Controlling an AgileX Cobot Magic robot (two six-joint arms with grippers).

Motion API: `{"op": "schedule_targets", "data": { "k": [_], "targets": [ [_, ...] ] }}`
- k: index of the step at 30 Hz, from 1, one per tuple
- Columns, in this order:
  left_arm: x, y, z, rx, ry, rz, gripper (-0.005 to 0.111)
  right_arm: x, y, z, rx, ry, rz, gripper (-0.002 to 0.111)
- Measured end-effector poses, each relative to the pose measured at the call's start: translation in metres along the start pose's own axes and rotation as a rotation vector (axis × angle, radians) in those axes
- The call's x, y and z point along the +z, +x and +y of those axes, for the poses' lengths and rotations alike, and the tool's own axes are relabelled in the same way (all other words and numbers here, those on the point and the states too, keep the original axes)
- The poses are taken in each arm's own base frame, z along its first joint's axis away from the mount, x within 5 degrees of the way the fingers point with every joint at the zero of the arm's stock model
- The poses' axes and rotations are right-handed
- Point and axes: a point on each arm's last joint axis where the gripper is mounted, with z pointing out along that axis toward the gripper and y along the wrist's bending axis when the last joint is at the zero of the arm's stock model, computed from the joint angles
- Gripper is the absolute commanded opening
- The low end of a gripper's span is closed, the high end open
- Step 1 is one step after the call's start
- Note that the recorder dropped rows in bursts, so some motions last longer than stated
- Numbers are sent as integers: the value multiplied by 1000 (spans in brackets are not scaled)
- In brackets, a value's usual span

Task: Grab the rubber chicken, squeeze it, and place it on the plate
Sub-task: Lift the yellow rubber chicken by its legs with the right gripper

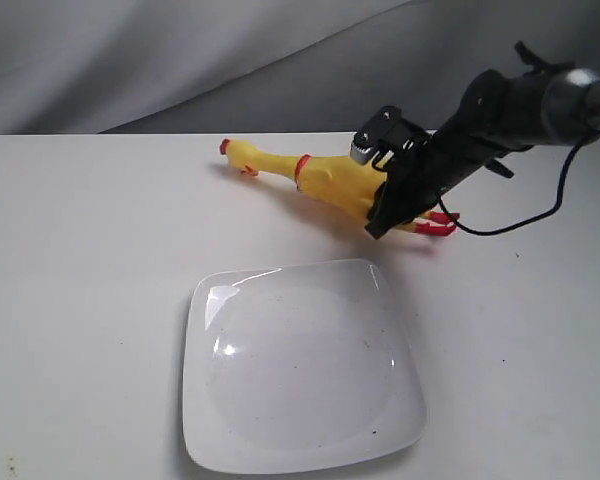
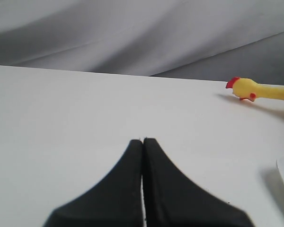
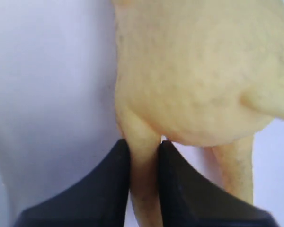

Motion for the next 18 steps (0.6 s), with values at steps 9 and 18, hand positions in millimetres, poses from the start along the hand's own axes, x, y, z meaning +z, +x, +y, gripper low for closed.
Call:
{"op": "schedule_targets", "data": {
  "k": [9,18],
  "targets": [
    [0,0,0,0,0,0,1,-139,-38,19,-33,55,-111,0],
    [0,0,0,0,0,0,1,-262,-36,69,-80,6,-178,0]
  ]
}}
